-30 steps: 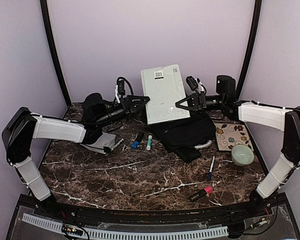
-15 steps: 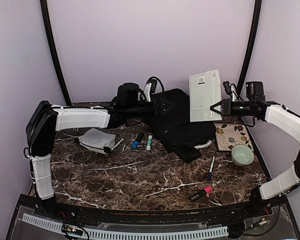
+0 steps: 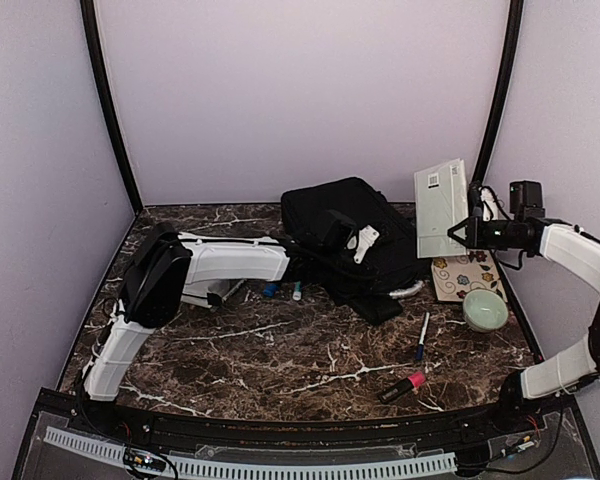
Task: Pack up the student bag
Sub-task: Pick up the largest pocket of the bag from the student bag.
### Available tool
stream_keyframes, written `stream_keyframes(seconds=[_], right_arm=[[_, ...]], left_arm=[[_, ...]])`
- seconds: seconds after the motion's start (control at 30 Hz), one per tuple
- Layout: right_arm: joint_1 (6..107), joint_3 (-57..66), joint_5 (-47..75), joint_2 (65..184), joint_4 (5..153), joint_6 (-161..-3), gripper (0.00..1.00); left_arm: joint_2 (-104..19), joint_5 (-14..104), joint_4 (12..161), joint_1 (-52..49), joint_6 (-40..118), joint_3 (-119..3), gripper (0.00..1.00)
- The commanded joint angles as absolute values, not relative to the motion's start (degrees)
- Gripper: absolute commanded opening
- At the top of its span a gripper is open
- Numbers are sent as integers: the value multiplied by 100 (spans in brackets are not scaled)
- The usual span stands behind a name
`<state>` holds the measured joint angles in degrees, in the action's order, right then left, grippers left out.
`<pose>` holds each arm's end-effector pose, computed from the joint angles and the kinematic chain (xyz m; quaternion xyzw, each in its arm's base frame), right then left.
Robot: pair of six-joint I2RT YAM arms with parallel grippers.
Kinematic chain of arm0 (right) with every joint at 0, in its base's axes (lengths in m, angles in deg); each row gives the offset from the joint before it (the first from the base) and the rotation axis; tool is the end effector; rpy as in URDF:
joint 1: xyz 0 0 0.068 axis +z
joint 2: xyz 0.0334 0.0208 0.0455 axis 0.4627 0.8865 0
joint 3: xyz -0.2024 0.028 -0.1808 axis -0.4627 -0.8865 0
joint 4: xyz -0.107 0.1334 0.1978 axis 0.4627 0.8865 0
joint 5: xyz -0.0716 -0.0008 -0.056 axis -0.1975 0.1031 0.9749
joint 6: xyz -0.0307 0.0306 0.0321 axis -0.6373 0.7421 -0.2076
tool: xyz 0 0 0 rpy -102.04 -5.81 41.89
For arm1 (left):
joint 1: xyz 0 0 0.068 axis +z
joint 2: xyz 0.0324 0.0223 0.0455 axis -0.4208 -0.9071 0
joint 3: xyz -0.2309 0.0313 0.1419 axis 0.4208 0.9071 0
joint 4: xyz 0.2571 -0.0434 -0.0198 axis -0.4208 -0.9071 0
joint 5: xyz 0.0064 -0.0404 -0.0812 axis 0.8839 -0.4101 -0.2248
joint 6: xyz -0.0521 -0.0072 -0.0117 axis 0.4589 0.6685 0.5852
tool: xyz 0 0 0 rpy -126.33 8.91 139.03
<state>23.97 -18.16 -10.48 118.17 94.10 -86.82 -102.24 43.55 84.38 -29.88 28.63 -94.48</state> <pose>0.2846 0.0009 0.2700 -0.0788 0.8677 0.2395 0.4284 0.3125 -0.4528 0.1990 0.4186 0.7374 -0.3101 0.4299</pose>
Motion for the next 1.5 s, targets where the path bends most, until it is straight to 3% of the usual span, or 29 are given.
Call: stream_keyframes(seconds=[0.0,0.13,0.37,0.47,0.6,0.7,1.1,1.23,1.47], right_arm=[[2409,-1803,-1418,11530,8399,-8871,0],[2397,-1850,-1512,11533,8398,-8853,0],[2401,-1929,-1685,11559,8293,-8766,0],[2403,-1929,-1704,11571,8292,-8775,0],[2397,-1928,-1760,11586,8300,-8764,0],[2403,-1856,-1754,11590,8360,-8766,0],[2399,115,-3087,11570,11297,-8968,0],[2400,321,-3806,11767,12219,-9364,0],[2402,61,-4986,11896,12360,-9251,0]], left_arm=[[-10434,4761,8379,-3175,2274,-9887,70],[-10982,5386,8039,-3342,1941,-10610,71],[-11327,6229,7961,-3557,1411,-10801,56],[-11303,6505,7905,-3567,1456,-10816,44],[-11176,6655,7841,-3567,1521,-10767,14],[-10978,6797,7877,-3567,1491,-10603,0],[-9220,7454,8640,-3551,1024,-9178,0],[-8982,7290,8846,-3503,1242,-9083,0],[-8890,7059,8950,-3201,1854,-9017,0]])
